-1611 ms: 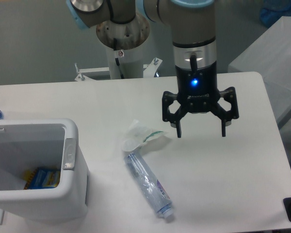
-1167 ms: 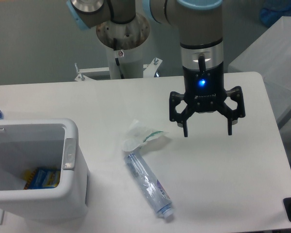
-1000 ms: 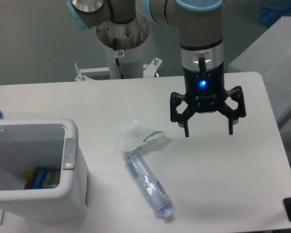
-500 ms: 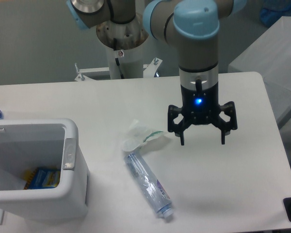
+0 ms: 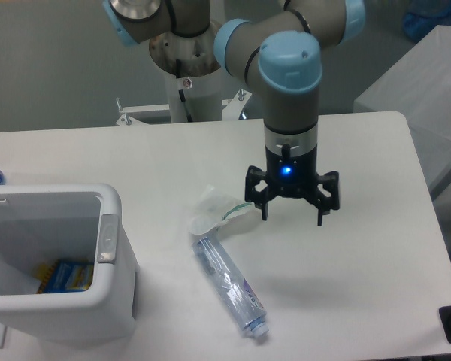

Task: Place the trash in the trash can
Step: 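Lower the gripper onto the wrapper and close on it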

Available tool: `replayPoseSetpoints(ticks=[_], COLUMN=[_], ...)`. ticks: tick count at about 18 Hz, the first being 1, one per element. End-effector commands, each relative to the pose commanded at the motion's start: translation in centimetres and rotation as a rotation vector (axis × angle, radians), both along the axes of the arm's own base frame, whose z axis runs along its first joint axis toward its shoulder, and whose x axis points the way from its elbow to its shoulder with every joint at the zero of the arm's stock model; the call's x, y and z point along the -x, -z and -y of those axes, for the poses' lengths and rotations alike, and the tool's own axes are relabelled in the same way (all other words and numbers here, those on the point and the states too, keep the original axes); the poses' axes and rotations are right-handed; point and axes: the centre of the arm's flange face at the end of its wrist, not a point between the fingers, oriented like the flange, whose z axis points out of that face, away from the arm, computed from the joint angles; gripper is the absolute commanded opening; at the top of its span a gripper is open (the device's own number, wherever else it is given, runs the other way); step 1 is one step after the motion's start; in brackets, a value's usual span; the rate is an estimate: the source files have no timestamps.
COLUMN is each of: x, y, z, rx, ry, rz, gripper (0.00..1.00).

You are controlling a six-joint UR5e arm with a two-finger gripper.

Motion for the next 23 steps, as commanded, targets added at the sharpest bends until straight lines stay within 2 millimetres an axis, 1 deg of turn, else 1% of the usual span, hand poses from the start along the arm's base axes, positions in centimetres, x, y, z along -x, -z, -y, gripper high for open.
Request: replayPoseSetpoints(ticks=[5,7,9,12,13,17,18,20,23], x=[-1.6,-2.2,-2.4,-2.7,-3.1,-3.3,-3.3,-3.7,-4.0], y=[5.0,6.6,8.3,10.3,10.6,12.4,12.5,13.2,13.7], z=[1.2,1.6,1.5,0.8,0.2,0.0,0.0,0.3,0.5], rx=[0.087,0.112,0.144,0.175,0.178,0.196,0.198,0.205,0.213], ry=[0.162,0.195,0.204,0.217,0.230,0.234,0.234,0.238,0.240], rz=[0.052,0.071,0.088,0.105,0.108,0.135,0.137,0.149,0.160], gripper=[1.00,1.00,1.00,1.00,1.00,1.00,0.97,0.95,0.88])
